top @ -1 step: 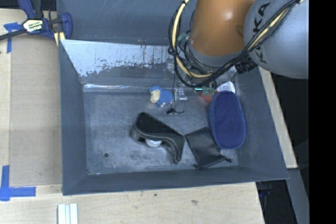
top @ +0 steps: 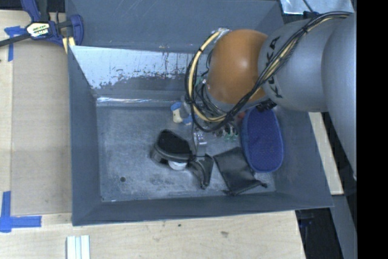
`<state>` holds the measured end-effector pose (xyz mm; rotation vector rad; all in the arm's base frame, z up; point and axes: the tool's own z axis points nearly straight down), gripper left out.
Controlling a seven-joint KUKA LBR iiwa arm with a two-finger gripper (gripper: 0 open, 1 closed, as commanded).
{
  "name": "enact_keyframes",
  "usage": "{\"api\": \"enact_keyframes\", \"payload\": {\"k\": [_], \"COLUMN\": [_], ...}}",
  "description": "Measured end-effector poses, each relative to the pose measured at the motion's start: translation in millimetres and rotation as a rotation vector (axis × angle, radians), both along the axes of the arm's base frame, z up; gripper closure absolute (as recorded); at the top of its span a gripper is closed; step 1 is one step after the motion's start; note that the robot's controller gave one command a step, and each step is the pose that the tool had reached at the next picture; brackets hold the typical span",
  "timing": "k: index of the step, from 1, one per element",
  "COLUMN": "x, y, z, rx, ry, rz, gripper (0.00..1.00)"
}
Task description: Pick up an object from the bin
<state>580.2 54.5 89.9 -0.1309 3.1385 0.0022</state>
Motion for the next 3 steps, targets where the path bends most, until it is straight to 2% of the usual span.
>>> {"api": "enact_keyframes", "payload": {"k": [1,2,3], "x": [-42.3,-41.6,-2.1], "y": [17,16,58], "z": [-8,-5,108], "rx": [-0.002,-0.004,-0.001], "ry": [0.005,-0.001,-0.006], "rz": [-0.027,-0.030,-0.003], "gripper": [0.00,1.00,1.00]}}
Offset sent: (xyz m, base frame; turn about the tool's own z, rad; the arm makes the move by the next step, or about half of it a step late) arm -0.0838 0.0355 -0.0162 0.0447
